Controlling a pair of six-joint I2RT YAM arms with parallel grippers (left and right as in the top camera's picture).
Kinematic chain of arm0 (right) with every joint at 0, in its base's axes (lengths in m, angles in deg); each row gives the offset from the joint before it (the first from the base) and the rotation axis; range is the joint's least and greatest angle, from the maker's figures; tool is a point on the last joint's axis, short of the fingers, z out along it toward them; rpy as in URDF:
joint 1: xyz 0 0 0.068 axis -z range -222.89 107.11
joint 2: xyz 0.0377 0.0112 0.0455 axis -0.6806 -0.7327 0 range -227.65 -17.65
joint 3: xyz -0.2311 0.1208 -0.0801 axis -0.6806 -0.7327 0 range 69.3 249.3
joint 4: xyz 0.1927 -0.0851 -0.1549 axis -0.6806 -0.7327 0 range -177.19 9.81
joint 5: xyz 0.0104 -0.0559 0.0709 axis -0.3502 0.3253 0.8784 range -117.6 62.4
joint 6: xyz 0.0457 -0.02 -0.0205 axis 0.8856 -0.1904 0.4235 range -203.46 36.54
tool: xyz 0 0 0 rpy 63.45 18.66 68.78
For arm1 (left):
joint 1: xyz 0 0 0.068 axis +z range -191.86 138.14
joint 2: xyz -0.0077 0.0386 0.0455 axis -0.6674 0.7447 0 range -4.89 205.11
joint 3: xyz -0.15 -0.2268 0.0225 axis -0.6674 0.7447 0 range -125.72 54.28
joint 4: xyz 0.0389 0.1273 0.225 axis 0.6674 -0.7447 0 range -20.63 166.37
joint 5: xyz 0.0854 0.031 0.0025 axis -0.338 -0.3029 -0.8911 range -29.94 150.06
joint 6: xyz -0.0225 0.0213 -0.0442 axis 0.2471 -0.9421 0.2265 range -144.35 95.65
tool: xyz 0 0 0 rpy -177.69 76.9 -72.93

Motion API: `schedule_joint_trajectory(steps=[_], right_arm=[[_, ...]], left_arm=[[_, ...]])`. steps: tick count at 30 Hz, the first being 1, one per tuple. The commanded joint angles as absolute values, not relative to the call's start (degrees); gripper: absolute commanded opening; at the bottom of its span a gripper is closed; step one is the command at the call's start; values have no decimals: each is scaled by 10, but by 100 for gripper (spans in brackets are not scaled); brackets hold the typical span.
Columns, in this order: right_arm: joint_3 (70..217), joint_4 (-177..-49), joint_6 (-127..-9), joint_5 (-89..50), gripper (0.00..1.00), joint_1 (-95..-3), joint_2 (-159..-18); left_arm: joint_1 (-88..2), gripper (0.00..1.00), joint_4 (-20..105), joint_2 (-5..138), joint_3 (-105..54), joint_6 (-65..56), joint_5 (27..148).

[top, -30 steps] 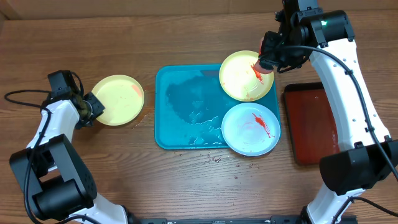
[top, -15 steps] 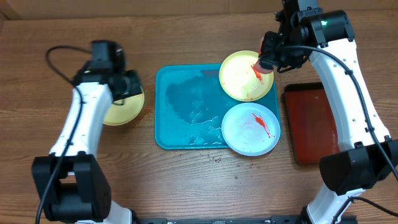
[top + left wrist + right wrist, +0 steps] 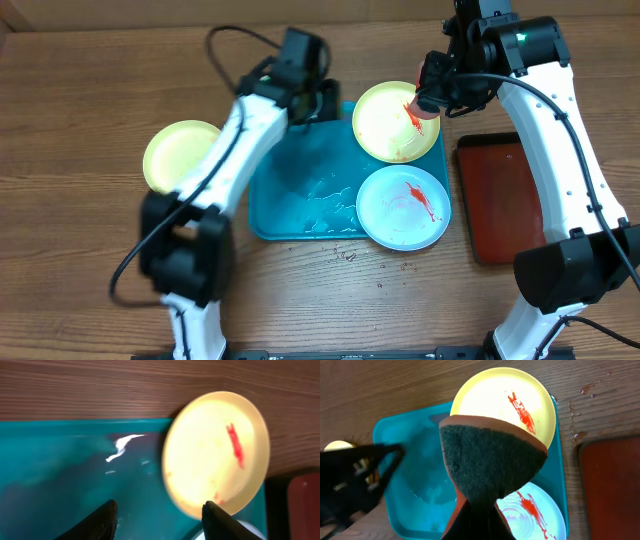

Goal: Clean dirty plates on tray and stack at the side
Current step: 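Move the left gripper to the rim of the upper yellow plate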

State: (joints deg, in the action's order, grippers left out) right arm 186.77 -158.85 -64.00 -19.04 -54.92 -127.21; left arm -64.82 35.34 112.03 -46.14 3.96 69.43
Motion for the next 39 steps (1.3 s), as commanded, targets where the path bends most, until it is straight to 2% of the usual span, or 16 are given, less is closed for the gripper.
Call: schedule_joint_trajectory(steps=[1,4,7,21,39], right_arm=[[1869,-1588,-642,-194,4,-547,-1270],[1869,-1590,-643,-194,4,-547,-1270],[1869,-1591,-644,-194,4,-547,-1270],[1869,-1594,-647,-199,4,-547,-1270],[1869,-1592,-657,-200,4,-547,-1270]], left_arm=[[-674,49,356,1193,-506,118,740],[-686,36,366,1226,-507,152,747],[-695,32,370,1251,-507,155,743],[-704,33,385,1270,-499,160,637],[-715,25,408,1270,-496,164,618]])
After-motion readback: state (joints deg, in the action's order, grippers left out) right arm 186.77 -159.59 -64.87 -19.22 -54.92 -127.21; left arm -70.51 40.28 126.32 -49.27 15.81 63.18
